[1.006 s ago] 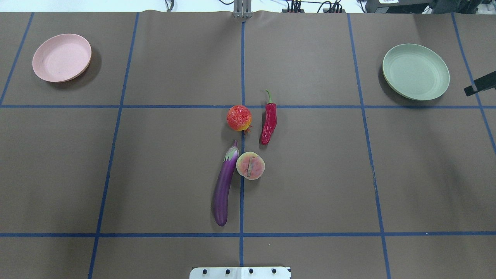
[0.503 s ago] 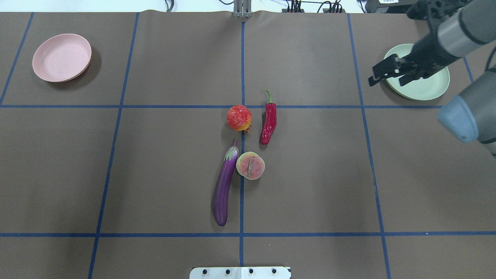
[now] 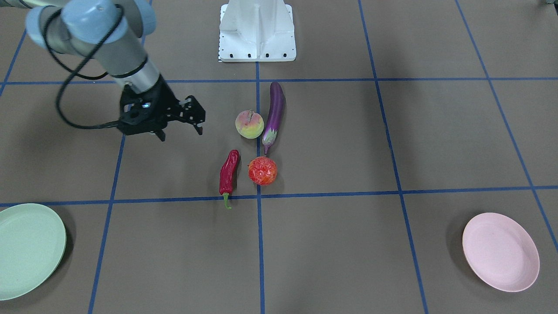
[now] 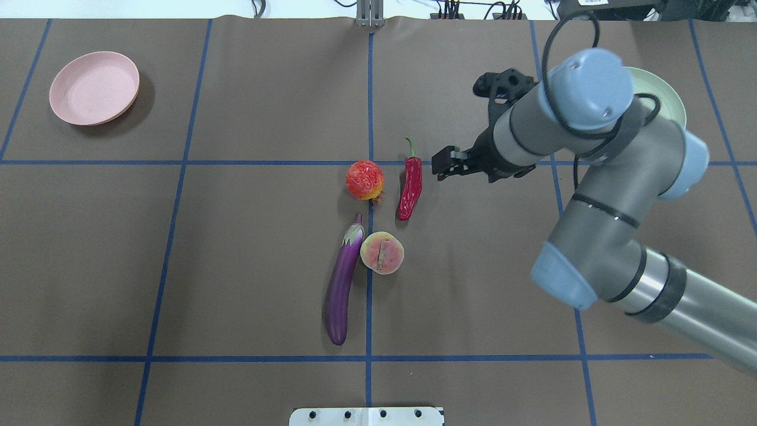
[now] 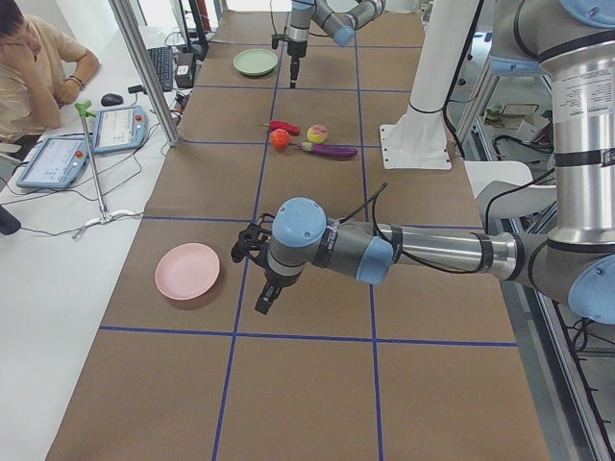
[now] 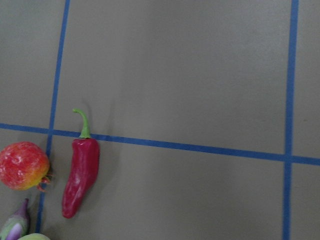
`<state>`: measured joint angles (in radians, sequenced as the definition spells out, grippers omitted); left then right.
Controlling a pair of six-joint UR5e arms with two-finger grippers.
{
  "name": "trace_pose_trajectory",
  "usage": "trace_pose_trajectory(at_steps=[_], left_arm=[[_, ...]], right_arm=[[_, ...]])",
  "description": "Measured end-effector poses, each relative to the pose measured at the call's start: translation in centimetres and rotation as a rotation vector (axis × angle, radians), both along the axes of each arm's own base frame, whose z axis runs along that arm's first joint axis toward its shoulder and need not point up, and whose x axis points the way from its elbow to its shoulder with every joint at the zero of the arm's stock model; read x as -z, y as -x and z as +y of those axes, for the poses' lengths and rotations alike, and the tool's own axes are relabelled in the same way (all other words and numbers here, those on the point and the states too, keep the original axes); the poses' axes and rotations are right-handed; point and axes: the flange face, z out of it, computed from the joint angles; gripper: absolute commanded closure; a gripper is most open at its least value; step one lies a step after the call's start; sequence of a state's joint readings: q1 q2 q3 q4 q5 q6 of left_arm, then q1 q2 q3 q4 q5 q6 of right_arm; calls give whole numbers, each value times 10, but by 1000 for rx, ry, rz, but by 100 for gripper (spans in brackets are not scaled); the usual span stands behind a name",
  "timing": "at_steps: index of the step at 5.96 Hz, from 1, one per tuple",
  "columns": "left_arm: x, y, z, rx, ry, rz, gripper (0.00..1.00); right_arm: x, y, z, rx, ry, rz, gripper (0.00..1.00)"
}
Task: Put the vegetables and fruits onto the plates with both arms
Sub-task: 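Reach the right gripper down to the yellow-pink peach and grasp it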
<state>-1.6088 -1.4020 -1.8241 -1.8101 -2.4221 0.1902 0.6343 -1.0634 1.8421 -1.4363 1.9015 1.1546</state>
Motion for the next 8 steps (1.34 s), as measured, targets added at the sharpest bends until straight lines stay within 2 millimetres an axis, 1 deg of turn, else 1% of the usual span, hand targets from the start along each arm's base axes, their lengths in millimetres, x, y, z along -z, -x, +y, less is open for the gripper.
trace_pose_trajectory(at_steps=[1,2,3,4,5,6,8], left_arm=[[-1,-1,0,-2,2,0,0],[-2,-3,0,-6,4,0,0],[-2,-4,-1,-9,4,0,0],[-2,-6,-1,-13,5,0,0],[-3,-7,-1,-15,5,0,0],[-3,-7,-1,-16,5,0,0],[-3,-8,-1,-19,6,0,0]], right_arm=[[6,41,26,-16,-13,54,0],[12,74,40,-20,-19,100,0],[23,104,45,-28,-15,120,0],[35,127,51,-38,-5,120,0],[41,141,59,-44,2,118,0],[43,150,68,-43,0,118,0],[36,162,79,-31,-3,128,0]])
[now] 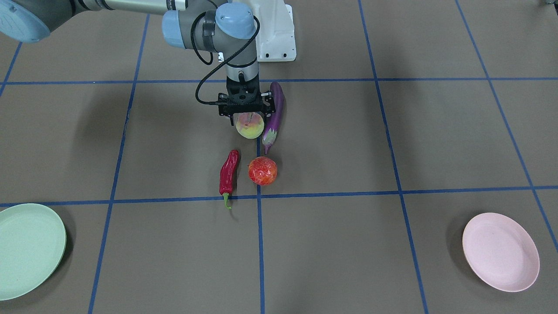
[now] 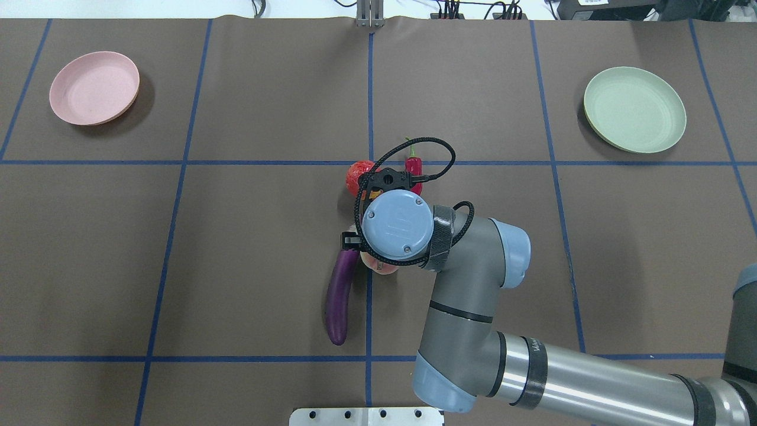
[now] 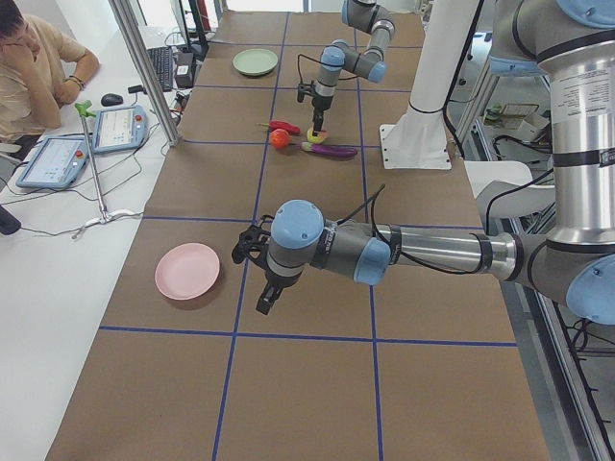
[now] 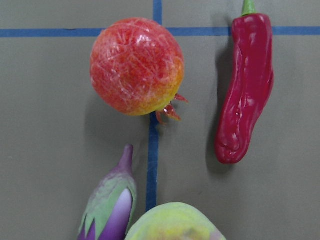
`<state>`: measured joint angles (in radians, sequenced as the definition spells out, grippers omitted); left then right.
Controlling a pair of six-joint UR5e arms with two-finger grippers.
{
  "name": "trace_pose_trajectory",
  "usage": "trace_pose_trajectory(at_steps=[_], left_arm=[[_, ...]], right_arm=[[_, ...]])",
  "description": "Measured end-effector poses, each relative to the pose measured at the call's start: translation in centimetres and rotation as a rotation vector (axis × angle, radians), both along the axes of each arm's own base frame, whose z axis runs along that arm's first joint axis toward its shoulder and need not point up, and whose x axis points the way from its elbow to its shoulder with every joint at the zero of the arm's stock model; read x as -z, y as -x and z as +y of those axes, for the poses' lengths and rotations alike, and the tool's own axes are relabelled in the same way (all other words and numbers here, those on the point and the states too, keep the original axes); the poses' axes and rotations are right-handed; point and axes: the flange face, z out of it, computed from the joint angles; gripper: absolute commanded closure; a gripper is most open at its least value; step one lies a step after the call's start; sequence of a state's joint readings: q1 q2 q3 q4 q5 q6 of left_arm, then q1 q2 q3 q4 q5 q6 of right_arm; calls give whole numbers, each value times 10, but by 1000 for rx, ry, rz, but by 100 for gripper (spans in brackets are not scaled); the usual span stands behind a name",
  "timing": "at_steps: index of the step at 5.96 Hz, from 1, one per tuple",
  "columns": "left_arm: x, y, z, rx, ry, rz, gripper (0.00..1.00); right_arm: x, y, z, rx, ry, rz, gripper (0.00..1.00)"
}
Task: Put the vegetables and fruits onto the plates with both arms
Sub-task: 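Reach the right gripper down to the yellow-pink peach and grasp it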
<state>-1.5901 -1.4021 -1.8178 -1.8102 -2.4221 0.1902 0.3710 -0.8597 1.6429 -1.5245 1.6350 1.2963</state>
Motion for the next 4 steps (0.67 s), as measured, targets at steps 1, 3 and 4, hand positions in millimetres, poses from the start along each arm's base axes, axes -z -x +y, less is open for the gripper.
trace_pose_trajectory(at_steps=[1,3,4], left_arm=[[0,-1,0,-1,0,0,0],[1,-1,-1,-2,-2,0,0],[1,-1,-1,-2,-3,0,0]], right_arm=[[-6,5,4,5,-2,5,24],[-9,9,5,5,-6,7,100],[-4,3,0,-2,-9,-5,100]])
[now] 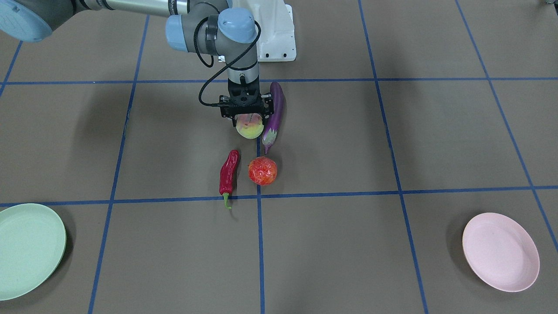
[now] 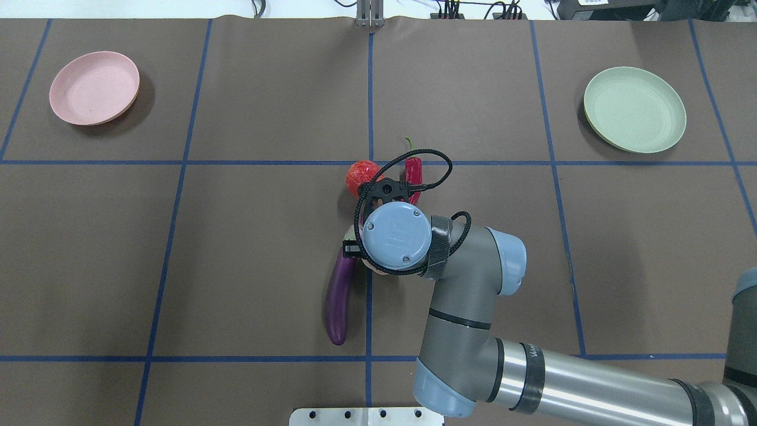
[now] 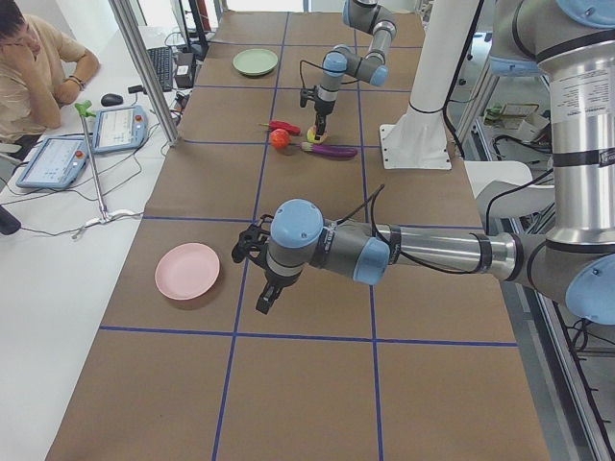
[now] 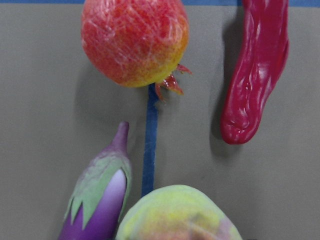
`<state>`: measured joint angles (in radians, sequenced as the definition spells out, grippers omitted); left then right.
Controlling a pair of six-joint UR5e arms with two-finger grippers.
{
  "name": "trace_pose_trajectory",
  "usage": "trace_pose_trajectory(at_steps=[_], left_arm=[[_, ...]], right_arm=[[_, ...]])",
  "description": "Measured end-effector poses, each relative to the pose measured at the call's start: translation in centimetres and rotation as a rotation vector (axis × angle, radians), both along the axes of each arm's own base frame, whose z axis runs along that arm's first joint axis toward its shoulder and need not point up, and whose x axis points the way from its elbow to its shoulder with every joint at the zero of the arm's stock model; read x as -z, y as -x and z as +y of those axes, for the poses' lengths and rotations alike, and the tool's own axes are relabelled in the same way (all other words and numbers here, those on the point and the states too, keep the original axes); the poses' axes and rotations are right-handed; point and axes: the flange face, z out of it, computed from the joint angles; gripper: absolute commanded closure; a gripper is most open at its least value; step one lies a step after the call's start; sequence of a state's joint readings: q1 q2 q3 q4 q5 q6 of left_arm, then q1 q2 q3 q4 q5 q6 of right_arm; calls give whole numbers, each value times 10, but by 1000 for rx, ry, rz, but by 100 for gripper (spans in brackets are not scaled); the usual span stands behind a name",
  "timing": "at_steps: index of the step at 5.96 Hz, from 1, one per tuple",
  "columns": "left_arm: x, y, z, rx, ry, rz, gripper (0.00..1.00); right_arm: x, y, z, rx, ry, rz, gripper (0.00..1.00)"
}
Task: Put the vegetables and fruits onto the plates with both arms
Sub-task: 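Reach the right gripper down to the yellow-pink peach and grasp it, then carry the peach with the right gripper onto the green plate and release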
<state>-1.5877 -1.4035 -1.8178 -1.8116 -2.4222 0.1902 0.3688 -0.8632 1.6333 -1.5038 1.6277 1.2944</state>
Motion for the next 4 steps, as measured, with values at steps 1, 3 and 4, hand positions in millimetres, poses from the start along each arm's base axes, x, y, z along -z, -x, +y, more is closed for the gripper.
trace_pose_trajectory(at_steps=[1,3,4], left_arm=[[0,0,0,0,0,0,0],[0,0,0,0,-1,0,0],[0,0,1,-1,-1,0,0]], right_arm=[[10,-24,-22,-18,5,-26,100],[-4,-127,-121,26,-10,-42,100],[-44,-198,-176,87,-64,3,100]])
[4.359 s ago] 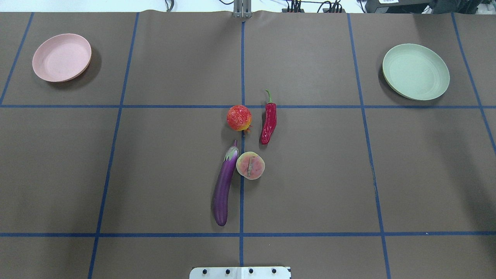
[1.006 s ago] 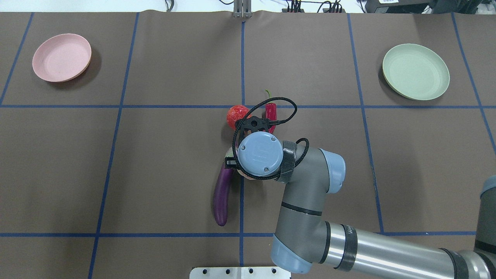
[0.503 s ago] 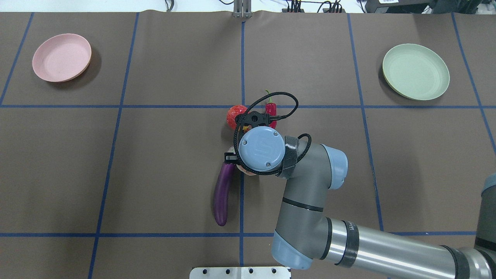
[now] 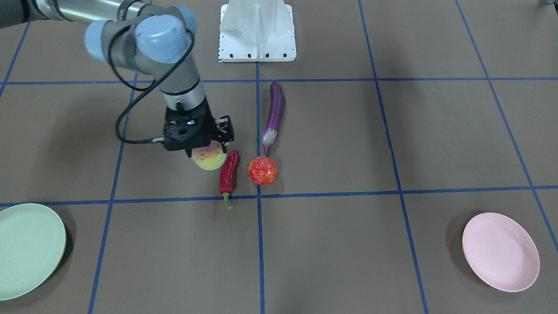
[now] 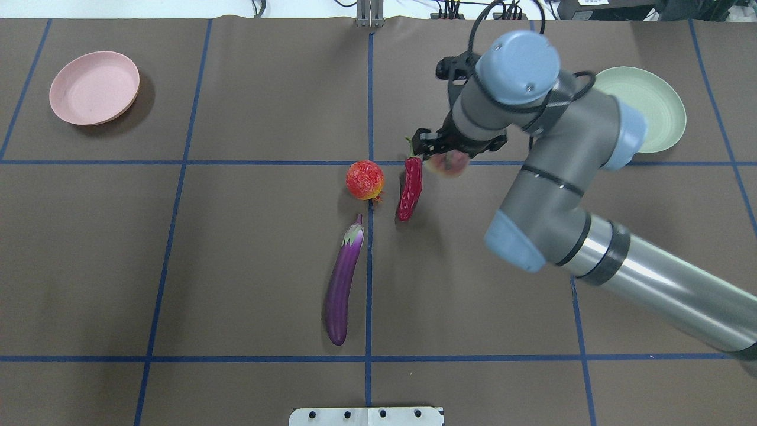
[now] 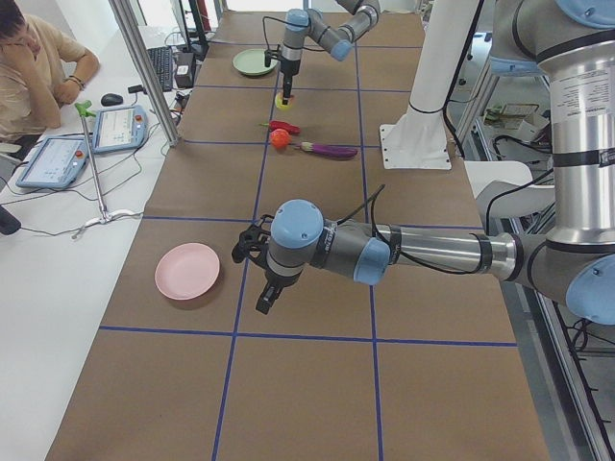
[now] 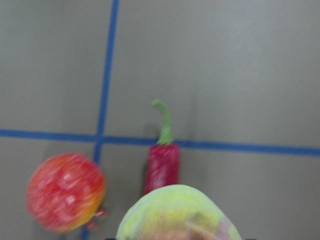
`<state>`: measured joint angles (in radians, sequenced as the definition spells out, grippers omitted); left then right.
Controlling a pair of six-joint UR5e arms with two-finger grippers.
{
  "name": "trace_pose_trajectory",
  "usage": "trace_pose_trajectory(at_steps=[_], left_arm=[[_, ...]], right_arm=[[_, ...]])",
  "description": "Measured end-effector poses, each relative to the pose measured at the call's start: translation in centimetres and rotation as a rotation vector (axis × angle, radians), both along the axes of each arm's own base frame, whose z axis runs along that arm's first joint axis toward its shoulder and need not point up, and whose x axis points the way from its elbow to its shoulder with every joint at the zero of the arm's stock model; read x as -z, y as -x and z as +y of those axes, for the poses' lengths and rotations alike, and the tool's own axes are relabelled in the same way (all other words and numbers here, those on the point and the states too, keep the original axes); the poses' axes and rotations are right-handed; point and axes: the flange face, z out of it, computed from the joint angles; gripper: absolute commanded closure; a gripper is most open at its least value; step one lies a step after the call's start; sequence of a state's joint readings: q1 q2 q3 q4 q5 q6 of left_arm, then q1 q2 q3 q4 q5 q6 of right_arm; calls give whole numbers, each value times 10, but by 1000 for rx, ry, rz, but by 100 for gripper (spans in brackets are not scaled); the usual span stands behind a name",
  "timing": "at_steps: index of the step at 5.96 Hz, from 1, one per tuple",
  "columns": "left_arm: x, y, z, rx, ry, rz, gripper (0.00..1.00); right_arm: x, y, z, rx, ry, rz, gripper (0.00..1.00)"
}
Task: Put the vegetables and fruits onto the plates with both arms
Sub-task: 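Carry the peach with the right gripper onto the green plate and release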
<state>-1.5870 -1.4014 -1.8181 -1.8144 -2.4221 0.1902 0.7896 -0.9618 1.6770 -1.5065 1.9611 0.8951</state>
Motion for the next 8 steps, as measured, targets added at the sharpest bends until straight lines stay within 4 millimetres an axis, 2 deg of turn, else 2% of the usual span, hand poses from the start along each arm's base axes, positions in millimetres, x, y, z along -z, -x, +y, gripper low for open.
trace_pose_trajectory(at_steps=[1,2,3,4,5,6,7,8], left_arm=[[0,0,0,-1,0,0,0],[0,0,0,-1,-1,0,0],[0,0,0,-1,-2,1,0],[0,0,0,-1,-2,1,0],[1,0,0,-1,-2,1,0],[1,-1,0,-2,-2,2,0],[1,-1,0,-2,-3,3,0],[1,-1,0,-4,-3,6,0]], right_arm=[[-51,-70,-49,67,-54,60,100],[-104,-132,-88,130,-84,108,100],[-168,-187,-116,181,-106,103,100],[-236,-226,-134,210,-141,51,78],[-281,-243,-139,220,-168,12,1],[-299,-249,-140,220,-174,-3,0],[-298,-249,-141,188,-147,-19,0],[-277,-234,-140,131,-96,-52,0]])
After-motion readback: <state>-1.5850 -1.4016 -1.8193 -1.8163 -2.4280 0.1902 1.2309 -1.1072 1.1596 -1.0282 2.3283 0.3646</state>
